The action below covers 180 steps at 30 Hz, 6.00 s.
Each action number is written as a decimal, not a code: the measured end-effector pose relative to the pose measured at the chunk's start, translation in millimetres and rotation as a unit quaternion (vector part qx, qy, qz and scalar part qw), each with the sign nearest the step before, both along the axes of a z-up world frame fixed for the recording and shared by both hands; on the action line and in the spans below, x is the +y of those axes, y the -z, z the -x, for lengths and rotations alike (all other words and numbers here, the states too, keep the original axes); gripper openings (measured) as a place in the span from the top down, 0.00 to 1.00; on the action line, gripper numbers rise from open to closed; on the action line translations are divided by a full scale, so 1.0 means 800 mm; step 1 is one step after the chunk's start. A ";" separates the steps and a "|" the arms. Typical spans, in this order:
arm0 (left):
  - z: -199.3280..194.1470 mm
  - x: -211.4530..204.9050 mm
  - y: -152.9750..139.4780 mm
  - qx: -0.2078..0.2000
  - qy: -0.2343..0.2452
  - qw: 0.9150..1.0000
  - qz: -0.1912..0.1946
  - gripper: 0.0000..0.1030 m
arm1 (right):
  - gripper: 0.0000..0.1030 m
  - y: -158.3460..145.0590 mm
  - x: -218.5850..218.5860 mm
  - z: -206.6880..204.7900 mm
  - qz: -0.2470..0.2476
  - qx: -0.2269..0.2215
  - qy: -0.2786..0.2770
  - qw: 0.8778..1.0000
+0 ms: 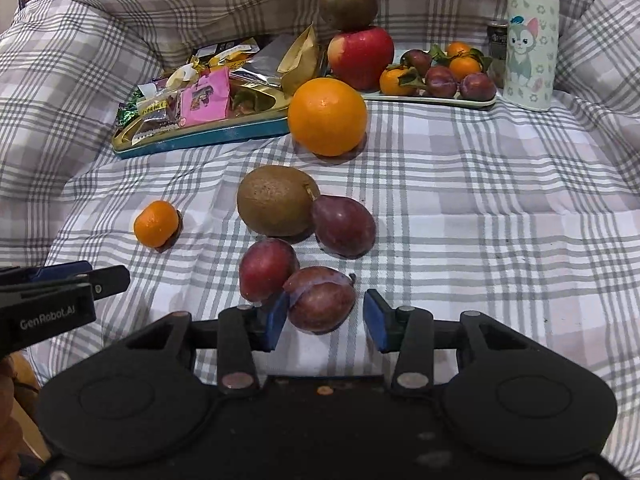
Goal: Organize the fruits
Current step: 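Grasp a dark red plum with the right gripper while the left reaches a mandarin, then close the left gripper on the mandarin while the right lifts the plum, then carry the plum over the gold tray with the right gripper while the left carries the mandarin, then open the right gripper to release the plum into the tray while the left lowers the mandarin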
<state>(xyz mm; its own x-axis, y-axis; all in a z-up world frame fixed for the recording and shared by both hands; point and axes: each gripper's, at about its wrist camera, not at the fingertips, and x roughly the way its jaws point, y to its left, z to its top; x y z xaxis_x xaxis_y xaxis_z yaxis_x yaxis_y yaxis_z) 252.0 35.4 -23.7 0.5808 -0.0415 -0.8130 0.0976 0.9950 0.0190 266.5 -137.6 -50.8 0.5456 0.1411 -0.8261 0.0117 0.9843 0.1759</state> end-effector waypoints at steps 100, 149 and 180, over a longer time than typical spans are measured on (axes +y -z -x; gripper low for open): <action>0.190 0.002 -0.045 -0.002 -0.006 0.999 0.034 0.54 | 0.57 -0.065 0.009 0.216 -0.030 -0.021 -0.062 0.997; 0.265 0.014 -0.002 0.062 -0.054 0.997 0.010 0.53 | 0.57 -0.037 0.041 0.309 -0.019 0.026 -0.120 0.992; 0.271 0.011 -0.012 0.054 -0.043 0.997 0.016 0.53 | 0.58 -0.038 0.044 0.313 -0.019 0.023 -0.130 0.991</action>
<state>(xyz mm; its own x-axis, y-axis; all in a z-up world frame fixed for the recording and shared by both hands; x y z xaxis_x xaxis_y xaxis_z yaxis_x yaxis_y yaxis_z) 34.9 43.9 -14.4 0.4922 -0.0212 -0.8702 0.0109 0.9998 -0.0182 16.4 -102.3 -20.7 0.4483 0.3031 -0.8409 -0.2322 0.9480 0.2179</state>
